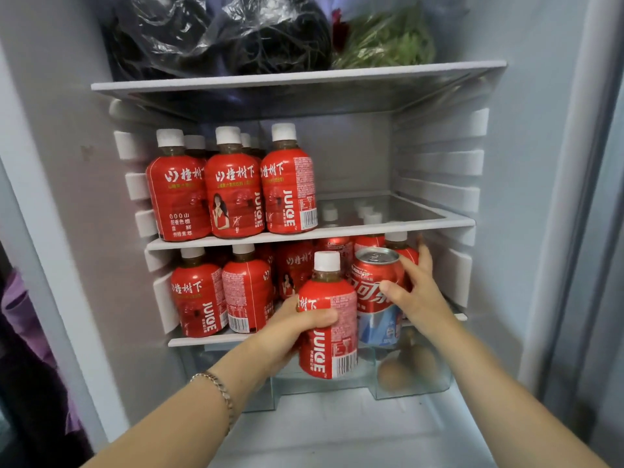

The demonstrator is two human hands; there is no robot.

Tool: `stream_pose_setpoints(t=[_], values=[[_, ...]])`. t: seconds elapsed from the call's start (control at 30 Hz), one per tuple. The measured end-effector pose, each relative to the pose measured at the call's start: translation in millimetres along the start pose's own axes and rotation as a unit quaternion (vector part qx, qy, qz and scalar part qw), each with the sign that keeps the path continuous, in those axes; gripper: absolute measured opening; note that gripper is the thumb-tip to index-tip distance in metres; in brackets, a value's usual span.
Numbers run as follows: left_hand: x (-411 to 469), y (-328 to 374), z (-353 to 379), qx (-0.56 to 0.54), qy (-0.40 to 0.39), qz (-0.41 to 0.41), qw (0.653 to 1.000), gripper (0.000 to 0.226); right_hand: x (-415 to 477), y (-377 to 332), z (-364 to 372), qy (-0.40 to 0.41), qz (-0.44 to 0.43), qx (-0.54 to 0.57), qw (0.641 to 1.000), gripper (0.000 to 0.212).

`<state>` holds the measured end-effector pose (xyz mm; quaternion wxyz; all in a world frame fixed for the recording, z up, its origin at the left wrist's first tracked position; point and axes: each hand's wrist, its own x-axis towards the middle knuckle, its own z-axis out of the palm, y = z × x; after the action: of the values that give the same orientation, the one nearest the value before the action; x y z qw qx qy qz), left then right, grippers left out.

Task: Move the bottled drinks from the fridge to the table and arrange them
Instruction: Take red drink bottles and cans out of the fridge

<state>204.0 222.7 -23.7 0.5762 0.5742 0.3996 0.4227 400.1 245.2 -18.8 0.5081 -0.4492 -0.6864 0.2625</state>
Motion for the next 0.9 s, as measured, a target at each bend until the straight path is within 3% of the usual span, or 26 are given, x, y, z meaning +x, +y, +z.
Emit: stream_pose_setpoints(t=[0.07,0.13,0.3,0.47,0.57,0.7,0.8,0.9], values=[[8,-5,2,-0.086,-0.019,-0.018,0.996,0.105,-1,3,-1,0.005,-0.001,0.01,1.0,0.072],[17,-5,5,-0.158,-0.035,-0.031,0.986,0.109,1,11,-3,0.008,-0.004,0.01,1.0,0.087],[34,-3,16,-0.249,-0.043,-0.023,0.967,0.09,7,23,-10,0.018,-0.037,0.11,0.993,0.086],[43,-6,31,-0.269,-0.085,-0.026,0.959,0.073,8,29,-21,0.016,-0.033,0.249,0.968,0.089],[50,-10,36,-0.26,-0.101,-0.02,0.96,0.077,6,29,-29,-0.014,0.011,0.35,0.936,0.1],[52,-4,35,-0.239,-0.137,0.004,0.961,0.073,-1,17,-27,-0.028,0.062,0.444,0.894,0.088],[48,4,35,-0.208,-0.161,-0.005,0.965,0.08,-8,5,-21,0.034,0.072,0.529,0.845,0.067],[49,2,36,-0.171,-0.147,-0.036,0.974,0.102,-14,6,-19,0.083,0.089,0.599,0.791,0.067]])
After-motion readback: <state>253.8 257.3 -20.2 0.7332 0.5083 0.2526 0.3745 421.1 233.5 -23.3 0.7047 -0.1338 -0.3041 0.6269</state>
